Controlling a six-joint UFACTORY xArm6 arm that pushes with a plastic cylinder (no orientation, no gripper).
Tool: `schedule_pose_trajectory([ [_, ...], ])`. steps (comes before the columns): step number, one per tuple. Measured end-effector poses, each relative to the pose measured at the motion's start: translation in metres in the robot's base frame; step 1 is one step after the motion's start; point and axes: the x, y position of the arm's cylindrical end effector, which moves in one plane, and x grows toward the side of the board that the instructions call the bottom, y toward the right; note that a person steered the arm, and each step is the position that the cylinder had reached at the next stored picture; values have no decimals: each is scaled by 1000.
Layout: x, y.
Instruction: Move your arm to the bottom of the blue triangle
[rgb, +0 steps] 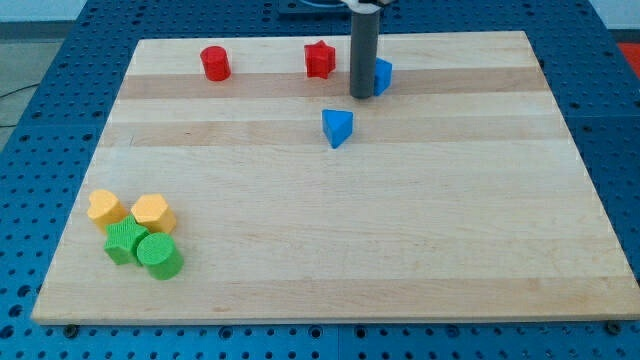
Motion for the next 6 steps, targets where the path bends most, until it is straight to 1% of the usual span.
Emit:
schedule_pose_trajectory([
  [1, -25, 11],
  [2, -33, 21],
  [4, -7, 76],
  [5, 47, 100],
  [6, 103, 58],
])
